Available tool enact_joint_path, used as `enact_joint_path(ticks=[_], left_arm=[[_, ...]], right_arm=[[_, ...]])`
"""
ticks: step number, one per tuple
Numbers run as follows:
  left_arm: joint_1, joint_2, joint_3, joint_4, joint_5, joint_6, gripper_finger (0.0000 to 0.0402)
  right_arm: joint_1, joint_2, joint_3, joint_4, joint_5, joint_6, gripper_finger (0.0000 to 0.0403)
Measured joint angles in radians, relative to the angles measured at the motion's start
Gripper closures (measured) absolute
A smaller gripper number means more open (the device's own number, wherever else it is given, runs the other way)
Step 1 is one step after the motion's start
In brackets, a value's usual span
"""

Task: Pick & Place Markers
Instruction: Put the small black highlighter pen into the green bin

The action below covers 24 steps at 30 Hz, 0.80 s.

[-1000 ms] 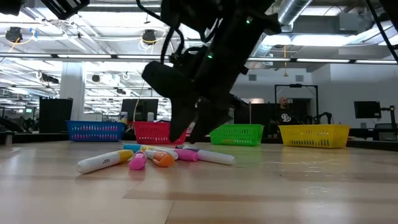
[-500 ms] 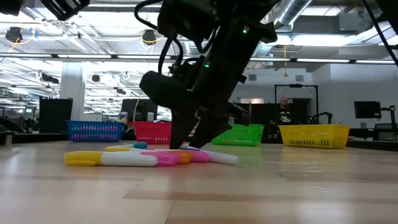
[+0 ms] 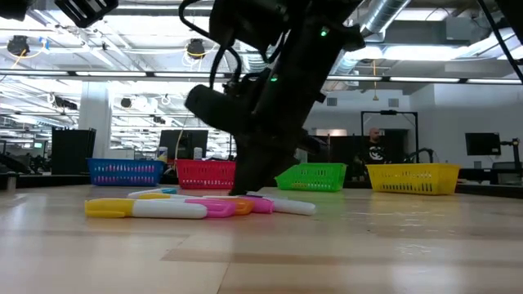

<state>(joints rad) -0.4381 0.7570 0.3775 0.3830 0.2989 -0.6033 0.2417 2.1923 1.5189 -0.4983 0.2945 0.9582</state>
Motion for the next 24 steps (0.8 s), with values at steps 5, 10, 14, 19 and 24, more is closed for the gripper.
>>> enact_joint_path(ticks=[5, 10, 14, 19, 24], left_arm=[[0.000, 0.000, 0.000, 0.000, -0.015, 0.000, 0.0247], [0.000, 0.003, 0.000, 0.000, -0.034, -0.004, 0.0247], [0.000, 0.003, 0.000, 0.003, -0.066, -0.006, 0.0247], [0.000, 0.003, 0.000, 0.004, -0.111, -0.017, 0.0247], [0.000, 0.003, 0.000, 0.004, -0.152, -0.044, 0.0247]], right_arm=[[-0.020, -0.038, 0.040, -0.090, -0.006, -0.068, 0.0361], [-0.065, -0.101, 0.094, -0.217, 0.013, -0.178, 0.0371], [-0.113, -0.165, 0.125, -0.263, 0.017, -0.300, 0.0382], [-0.196, -0.250, 0.130, -0.307, 0.039, -0.419, 0.0360], [-0.298, -0.322, 0.131, -0.371, 0.051, -0.541, 0.0360]])
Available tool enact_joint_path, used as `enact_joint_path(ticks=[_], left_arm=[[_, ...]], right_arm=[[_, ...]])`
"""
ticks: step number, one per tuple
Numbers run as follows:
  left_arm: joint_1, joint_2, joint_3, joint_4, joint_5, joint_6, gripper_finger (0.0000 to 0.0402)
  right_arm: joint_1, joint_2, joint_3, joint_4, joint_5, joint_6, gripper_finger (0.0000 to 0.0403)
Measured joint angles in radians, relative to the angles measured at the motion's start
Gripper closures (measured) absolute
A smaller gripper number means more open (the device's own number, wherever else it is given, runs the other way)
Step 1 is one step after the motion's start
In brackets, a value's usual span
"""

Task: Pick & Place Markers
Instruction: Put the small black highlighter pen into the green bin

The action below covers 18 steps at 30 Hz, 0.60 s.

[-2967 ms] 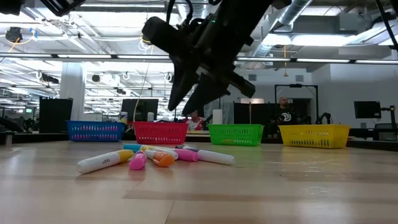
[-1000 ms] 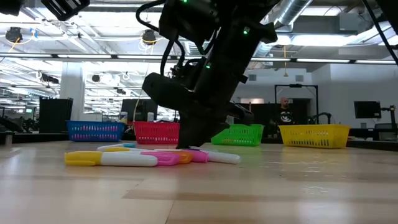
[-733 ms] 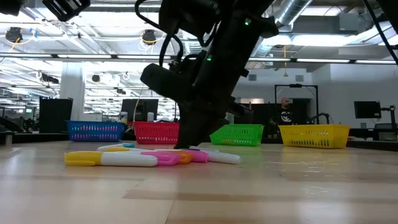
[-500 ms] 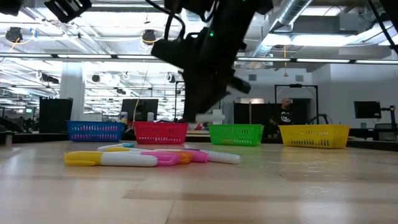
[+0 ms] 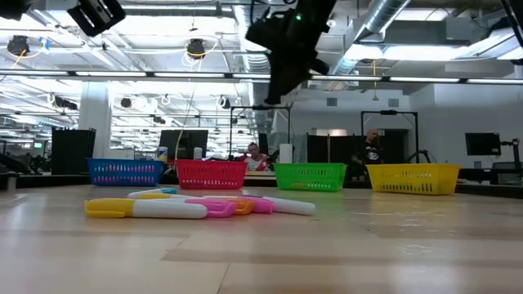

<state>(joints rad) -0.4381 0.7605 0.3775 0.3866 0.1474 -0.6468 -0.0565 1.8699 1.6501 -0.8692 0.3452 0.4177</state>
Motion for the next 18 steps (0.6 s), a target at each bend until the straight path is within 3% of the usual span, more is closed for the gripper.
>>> enact_joint_path(ticks=[6, 13, 18], left_arm=[[-0.002, 0.000, 0.000, 0.000, -0.086, -0.010, 0.0247], [-0.047, 0.001, 0.000, -0.001, -0.243, -0.008, 0.0247], [-0.072, 0.002, 0.000, -0.003, -0.344, -0.005, 0.0247]], right_arm=[[-0.131, -0.012, 0.000, -0.052, -0.003, -0.158, 0.0377], [-0.272, 0.002, -0.040, -0.036, -0.007, -0.265, 0.0355], [-0.354, 0.001, -0.075, -0.018, -0.101, -0.304, 0.0362]])
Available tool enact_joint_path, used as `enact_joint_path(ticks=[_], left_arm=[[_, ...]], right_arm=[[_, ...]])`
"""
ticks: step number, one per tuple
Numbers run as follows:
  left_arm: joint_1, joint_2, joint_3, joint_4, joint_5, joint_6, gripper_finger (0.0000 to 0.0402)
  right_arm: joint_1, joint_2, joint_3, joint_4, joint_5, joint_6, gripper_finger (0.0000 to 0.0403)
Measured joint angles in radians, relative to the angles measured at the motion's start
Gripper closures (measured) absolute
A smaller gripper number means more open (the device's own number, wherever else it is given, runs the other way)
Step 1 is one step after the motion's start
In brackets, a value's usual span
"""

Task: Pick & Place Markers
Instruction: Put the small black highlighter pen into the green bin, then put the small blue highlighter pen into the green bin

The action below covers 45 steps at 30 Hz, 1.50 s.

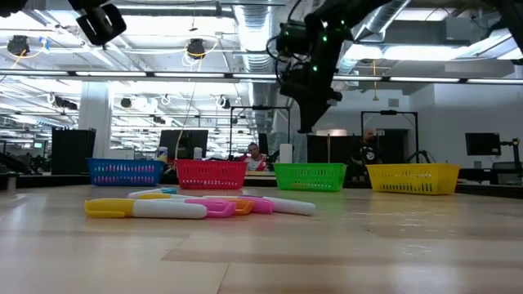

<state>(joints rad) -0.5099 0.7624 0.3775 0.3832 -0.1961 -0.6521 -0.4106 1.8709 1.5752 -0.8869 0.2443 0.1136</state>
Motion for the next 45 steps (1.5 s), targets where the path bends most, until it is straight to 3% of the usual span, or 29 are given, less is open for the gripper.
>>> enact_joint_path(ticks=[4, 10, 14, 24, 26, 31, 35, 41, 45], left_arm=[[-0.001, 0.000, 0.000, 0.000, -0.045, 0.000, 0.0247], [-0.008, -0.001, 0.000, 0.000, 0.009, -0.033, 0.0247], [-0.021, -0.001, 0.000, 0.000, -0.011, -0.007, 0.0247], [-0.021, 0.024, 0.000, 0.005, -0.324, 0.115, 0.0247], [-0.021, 0.052, 0.000, 0.013, -0.329, 0.058, 0.0247], [-0.022, 0.155, 0.000, 0.024, -0.215, -0.031, 0.0247], [0.000, 0.247, 0.000, 0.027, -0.254, -0.132, 0.0247], [0.031, 0.367, 0.000, 0.039, -0.289, -0.582, 0.0247], [0.017, 0.422, 0.022, 0.070, -0.247, -0.655, 0.0247]], right_arm=[[-0.036, 0.001, -0.040, 0.031, -0.041, -0.001, 0.0361], [-0.053, 0.001, -0.094, 0.047, -0.042, -0.027, 0.0343], [-0.052, 0.001, -0.124, 0.065, -0.044, -0.060, 0.0341], [-0.027, 0.000, -0.143, 0.070, -0.063, -0.079, 0.0340], [-0.008, -0.010, -0.140, 0.071, -0.063, -0.039, 0.0340], [0.111, -0.119, -0.137, 0.205, -0.033, 0.027, 0.0340], [0.218, -0.207, -0.141, 0.368, 0.065, 0.034, 0.0340], [0.322, -0.268, -0.142, 0.505, 0.122, -0.017, 0.0339], [0.353, -0.281, -0.141, 0.475, 0.124, -0.043, 0.0339]])
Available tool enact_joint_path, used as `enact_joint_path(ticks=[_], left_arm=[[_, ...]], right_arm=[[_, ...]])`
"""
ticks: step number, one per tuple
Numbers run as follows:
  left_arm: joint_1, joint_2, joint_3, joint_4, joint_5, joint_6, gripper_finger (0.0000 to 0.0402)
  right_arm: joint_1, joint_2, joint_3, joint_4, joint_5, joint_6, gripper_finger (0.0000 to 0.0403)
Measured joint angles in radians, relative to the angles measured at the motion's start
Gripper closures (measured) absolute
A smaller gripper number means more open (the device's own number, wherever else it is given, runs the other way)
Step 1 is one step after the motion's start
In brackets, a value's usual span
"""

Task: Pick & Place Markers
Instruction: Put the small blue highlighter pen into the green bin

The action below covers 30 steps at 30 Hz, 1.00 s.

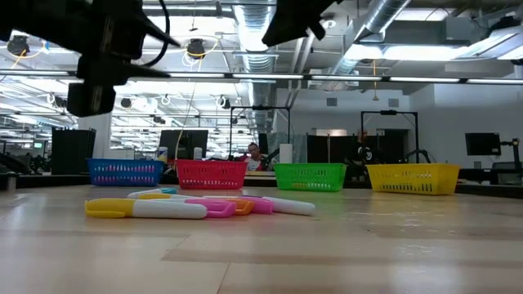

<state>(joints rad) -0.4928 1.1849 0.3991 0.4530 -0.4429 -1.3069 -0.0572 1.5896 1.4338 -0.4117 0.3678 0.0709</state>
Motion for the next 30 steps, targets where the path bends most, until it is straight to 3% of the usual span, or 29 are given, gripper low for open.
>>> enact_joint_path(ticks=[8, 16, 22, 30], left_arm=[[-0.005, 0.040, 0.096, -0.004, -0.004, 0.121, 0.0251], [0.020, -0.109, 0.126, -0.157, -0.026, 0.269, 0.0285], [0.080, -0.190, 0.126, -0.262, 0.100, 0.225, 0.0295], [0.138, -0.170, 0.125, -0.261, 0.096, 0.329, 0.0296]], right_arm=[[0.013, -0.001, 0.000, -0.009, -0.002, 0.007, 0.0339], [0.060, -0.052, 0.000, -0.049, 0.000, 0.016, 0.0339], [0.120, -0.096, 0.001, -0.064, 0.000, 0.035, 0.0339], [0.177, -0.108, 0.001, -0.089, 0.001, 0.058, 0.0339]])
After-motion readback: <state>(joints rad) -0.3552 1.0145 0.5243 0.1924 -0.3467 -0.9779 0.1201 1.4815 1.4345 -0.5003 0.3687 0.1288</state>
